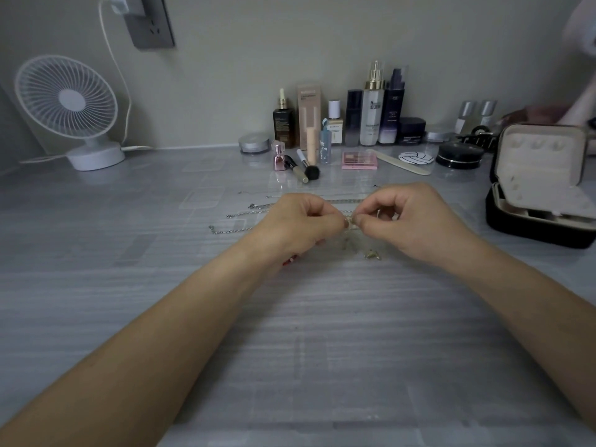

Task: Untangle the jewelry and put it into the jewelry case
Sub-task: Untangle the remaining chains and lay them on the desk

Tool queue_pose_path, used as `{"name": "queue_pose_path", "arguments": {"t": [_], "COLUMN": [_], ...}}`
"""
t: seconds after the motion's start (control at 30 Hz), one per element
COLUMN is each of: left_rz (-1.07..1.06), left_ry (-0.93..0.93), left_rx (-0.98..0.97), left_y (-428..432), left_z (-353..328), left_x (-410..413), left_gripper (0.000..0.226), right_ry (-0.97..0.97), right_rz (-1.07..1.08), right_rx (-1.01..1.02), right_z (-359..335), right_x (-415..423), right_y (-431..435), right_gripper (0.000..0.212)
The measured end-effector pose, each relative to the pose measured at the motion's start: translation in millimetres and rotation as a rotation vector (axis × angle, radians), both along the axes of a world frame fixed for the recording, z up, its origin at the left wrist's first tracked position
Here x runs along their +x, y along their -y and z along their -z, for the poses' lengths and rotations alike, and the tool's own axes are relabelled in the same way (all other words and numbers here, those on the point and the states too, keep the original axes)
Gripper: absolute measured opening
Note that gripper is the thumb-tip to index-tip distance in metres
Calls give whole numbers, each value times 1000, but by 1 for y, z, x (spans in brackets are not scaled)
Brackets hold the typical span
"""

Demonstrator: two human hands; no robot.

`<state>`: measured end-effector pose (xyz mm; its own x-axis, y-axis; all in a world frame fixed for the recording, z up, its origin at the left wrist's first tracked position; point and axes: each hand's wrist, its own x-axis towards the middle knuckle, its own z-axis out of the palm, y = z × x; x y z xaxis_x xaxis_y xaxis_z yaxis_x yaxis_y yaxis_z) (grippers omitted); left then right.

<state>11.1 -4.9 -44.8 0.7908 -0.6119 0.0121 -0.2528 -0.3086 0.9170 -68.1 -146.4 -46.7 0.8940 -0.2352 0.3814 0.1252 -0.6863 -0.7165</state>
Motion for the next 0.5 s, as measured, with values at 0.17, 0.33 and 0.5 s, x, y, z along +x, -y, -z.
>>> {"name": "queue_pose_path", "arguments": {"t": [0.17,0.33,0.5], "left_rz": [90,210,296], "left_ry": [-346,-640,-716], "left_rx": [-94,-182,-215], "left_y": [2,0,-1], "left_z": [0,-1,0], "left_x": [2,5,5], "left_gripper": [16,13,13], "right_ry": [11,20,19], "right_rz": [-3,-15,-7], "right_rx": [23,52,49], "right_z": [-1,-2,0], "right_x": [0,0,1], "right_y": [-1,-1,1], "right_gripper": [21,21,23]}}
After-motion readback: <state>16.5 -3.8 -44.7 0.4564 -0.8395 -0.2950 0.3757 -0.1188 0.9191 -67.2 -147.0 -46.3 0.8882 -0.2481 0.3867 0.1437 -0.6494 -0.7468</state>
